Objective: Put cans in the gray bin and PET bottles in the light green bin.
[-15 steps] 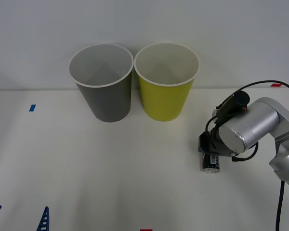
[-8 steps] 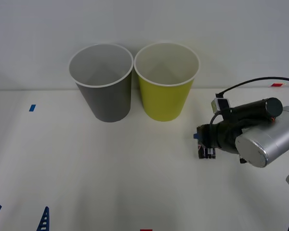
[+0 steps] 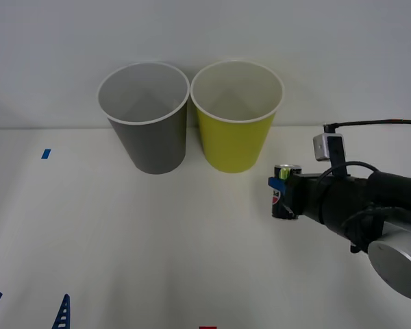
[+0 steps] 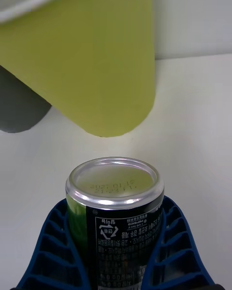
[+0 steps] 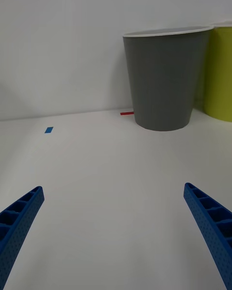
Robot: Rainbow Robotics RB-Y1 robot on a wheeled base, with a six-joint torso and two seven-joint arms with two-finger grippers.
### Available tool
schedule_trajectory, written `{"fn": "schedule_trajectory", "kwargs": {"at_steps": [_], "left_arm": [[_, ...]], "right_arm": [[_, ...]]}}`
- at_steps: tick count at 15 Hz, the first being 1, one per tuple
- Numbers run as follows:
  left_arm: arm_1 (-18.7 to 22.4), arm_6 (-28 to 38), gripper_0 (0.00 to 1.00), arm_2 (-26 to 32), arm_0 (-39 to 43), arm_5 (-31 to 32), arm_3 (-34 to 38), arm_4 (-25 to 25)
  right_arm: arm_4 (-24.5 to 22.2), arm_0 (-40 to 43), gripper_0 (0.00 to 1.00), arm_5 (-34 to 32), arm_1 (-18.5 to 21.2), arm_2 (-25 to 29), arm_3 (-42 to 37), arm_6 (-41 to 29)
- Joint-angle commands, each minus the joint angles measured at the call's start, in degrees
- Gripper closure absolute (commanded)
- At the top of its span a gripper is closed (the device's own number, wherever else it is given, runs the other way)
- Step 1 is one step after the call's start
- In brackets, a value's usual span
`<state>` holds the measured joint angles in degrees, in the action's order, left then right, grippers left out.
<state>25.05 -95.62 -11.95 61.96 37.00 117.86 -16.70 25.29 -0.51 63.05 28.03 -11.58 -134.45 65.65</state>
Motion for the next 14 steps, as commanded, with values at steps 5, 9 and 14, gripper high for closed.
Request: {"fn": "schedule_trajectory", "kwargs": {"at_steps": [5, 9, 14], "left_arm": [[0.00, 0.00, 0.00, 0.00, 0.00, 0.00, 0.00, 0.00], [0.00, 0.00, 0.00, 0.00, 0.00, 0.00, 0.00, 0.00], [0.00, 0.00, 0.00, 0.00, 0.00, 0.00, 0.00, 0.00]], "right_arm": [[-3.32, -1.51, 0.86, -0.56, -5.88, -1.34, -7.14, -0.08], [-9.38, -5.99, 0.87, -0.56, -7.99, -5.12, -7.23, -0.96], [-9.47, -11.09, 0.89, -0.56, -9.75, -5.91, -7.58, -1.84]]}}
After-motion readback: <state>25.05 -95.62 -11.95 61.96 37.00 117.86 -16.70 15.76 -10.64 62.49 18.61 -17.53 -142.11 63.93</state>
